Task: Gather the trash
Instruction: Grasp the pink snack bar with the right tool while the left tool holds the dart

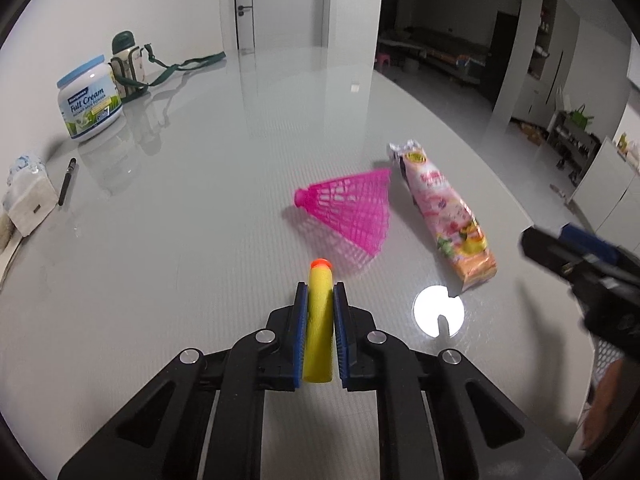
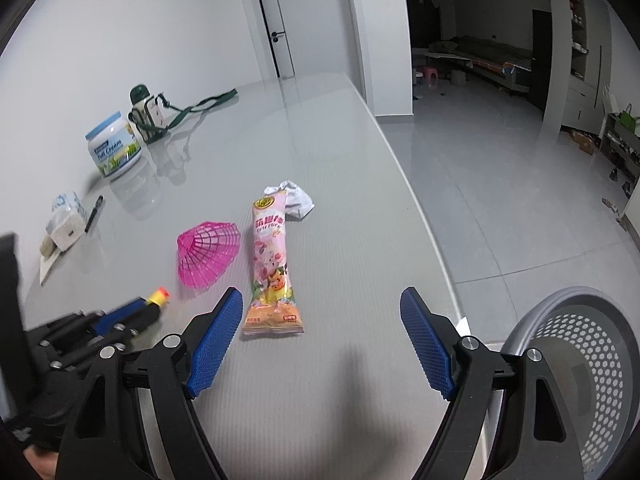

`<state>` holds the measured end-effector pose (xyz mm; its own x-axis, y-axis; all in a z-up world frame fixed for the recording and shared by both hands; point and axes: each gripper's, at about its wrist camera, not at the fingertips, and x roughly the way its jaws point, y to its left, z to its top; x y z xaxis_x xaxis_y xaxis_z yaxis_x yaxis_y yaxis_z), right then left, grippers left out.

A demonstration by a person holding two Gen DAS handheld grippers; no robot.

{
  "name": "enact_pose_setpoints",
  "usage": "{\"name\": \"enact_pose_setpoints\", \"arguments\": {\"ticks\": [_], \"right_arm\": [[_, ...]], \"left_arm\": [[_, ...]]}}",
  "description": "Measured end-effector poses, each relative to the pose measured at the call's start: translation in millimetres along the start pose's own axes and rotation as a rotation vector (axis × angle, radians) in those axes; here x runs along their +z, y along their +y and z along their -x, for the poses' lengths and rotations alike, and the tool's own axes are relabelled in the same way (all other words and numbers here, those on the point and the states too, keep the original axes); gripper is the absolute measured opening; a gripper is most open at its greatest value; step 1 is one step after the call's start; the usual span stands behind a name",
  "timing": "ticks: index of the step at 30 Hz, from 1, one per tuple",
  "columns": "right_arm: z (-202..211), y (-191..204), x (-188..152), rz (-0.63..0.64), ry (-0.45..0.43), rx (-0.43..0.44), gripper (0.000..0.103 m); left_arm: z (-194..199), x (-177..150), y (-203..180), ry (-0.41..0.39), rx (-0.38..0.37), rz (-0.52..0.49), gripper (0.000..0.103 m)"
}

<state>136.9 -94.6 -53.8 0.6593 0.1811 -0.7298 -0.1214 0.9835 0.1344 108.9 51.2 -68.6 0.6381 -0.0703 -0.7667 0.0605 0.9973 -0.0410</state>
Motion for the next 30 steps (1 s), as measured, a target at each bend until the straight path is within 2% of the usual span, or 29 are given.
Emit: {"name": "enact_pose_setpoints", "arguments": {"ticks": [7,15,16,17,21,23,25,30], "right_arm": [[-32,13,9,0.033,0.066,0.003,0.078],[-63,23,16,0.055,0.121,-0.033,0.077],[-65,24,16,0.060,0.123,-0.038,0.075],[-67,25,16,0.065,0.126,-0.043,0.069],[-69,31,15,0.095,0.117,-0.069,0.054],[-68,33,15,0.104,0.109,-0.079,0.037],[-65,32,14,0.098,0.106,-0.065,0.033],[-51,27,9,0.071,0.085,-0.047,0.032]], "left_arm": [[7,3,16,-0.035,0.018,0.048,0.013],[7,1,17,-0.030,0.013,0.047,0.013],[7,1,17,-0.028,0.012,0.048,0.013],[6,2,19,-0.027,0.011,0.049,0.013],[5,3,22,-0.024,0.008,0.053,0.013],[5,3,21,-0.025,0.010,0.050,0.013],[6,3,22,-0.027,0.007,0.051,0.013],[5,3,22,-0.032,0.005,0.051,0.013]]}}
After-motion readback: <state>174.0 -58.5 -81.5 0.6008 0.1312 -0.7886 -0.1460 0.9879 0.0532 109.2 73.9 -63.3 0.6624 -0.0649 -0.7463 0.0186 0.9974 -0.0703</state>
